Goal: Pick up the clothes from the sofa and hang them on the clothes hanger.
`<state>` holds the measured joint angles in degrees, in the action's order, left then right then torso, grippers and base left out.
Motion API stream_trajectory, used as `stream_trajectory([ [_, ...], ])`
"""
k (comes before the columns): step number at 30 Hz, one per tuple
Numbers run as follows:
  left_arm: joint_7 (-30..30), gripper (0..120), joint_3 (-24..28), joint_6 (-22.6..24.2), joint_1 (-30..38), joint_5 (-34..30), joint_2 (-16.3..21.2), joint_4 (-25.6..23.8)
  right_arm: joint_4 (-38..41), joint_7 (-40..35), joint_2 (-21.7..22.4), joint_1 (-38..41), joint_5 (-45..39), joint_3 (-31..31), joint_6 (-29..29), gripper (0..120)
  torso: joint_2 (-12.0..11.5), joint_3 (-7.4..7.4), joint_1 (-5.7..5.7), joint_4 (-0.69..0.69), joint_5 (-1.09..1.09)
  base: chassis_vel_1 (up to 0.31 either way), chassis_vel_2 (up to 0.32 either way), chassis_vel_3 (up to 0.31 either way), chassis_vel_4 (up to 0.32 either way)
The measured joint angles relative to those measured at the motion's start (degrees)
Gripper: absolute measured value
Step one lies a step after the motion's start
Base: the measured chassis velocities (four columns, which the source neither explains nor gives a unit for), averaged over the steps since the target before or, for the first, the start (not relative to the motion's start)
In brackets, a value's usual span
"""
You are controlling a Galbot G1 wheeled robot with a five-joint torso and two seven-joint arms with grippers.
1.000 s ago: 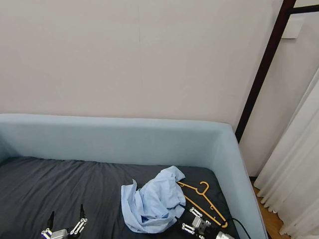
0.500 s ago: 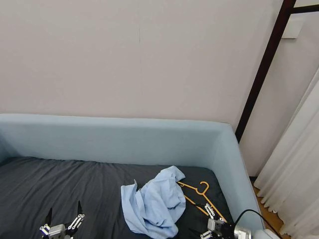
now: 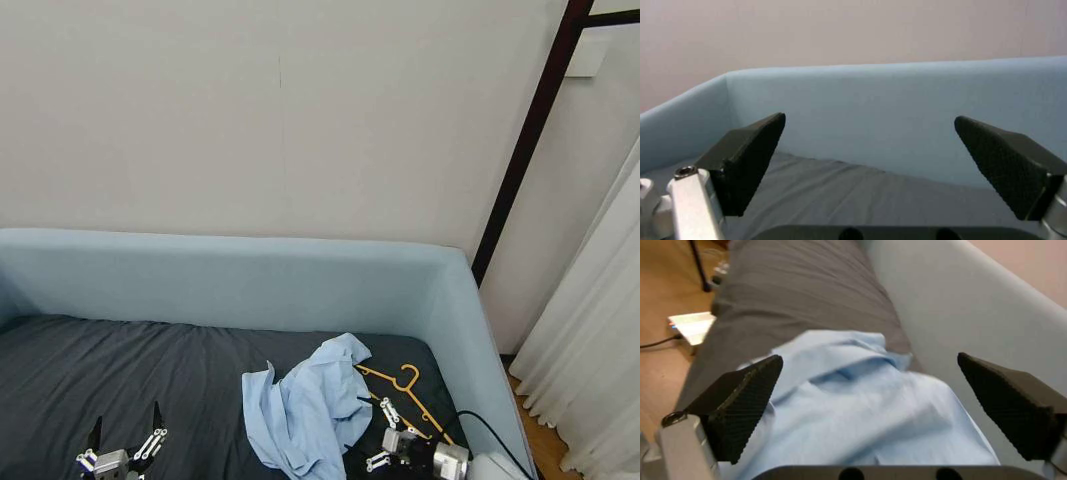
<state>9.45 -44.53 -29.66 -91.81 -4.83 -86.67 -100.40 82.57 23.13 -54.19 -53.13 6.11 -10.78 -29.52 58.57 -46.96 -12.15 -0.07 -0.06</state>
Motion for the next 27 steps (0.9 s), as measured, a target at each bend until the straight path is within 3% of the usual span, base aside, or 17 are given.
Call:
stream_trajectory([
  [6,0.18,100,-0.04,0.41,-0.12,-0.02,-0.89,-0.88,-2.75,5.31,-3.69,4.81,2.64,-4.58,-0.79,98,0.0,0.0,0.0,0.0,0.01,0.0,0.0,0.0,0.0],
  [13,0.35,100,-0.43,0.78,-0.24,-0.19,-1.33,-1.69,-6.82,13.06,-5.68,9.87,4.41,-6.97,0.9,74,0.0,0.0,0.0,-0.01,0.0,0.0,0.0,0.0,0.0],
  [20,0.37,100,-0.21,0.78,-0.11,0.01,-2.23,-1.32,-11.41,17.86,-8.19,10.27,8.8,-5.1,0.56,50,0.0,0.0,0.0,-0.01,0.01,0.0,0.0,0.0,0.0],
  [27,0.41,100,-0.35,0.78,-0.16,0.04,-2.16,-1.34,-12.66,21.45,-8.81,9.28,11.55,-2.89,0.18,49,0.0,0.0,0.0,-0.02,0.01,0.0,0.0,0.0,0.0],
])
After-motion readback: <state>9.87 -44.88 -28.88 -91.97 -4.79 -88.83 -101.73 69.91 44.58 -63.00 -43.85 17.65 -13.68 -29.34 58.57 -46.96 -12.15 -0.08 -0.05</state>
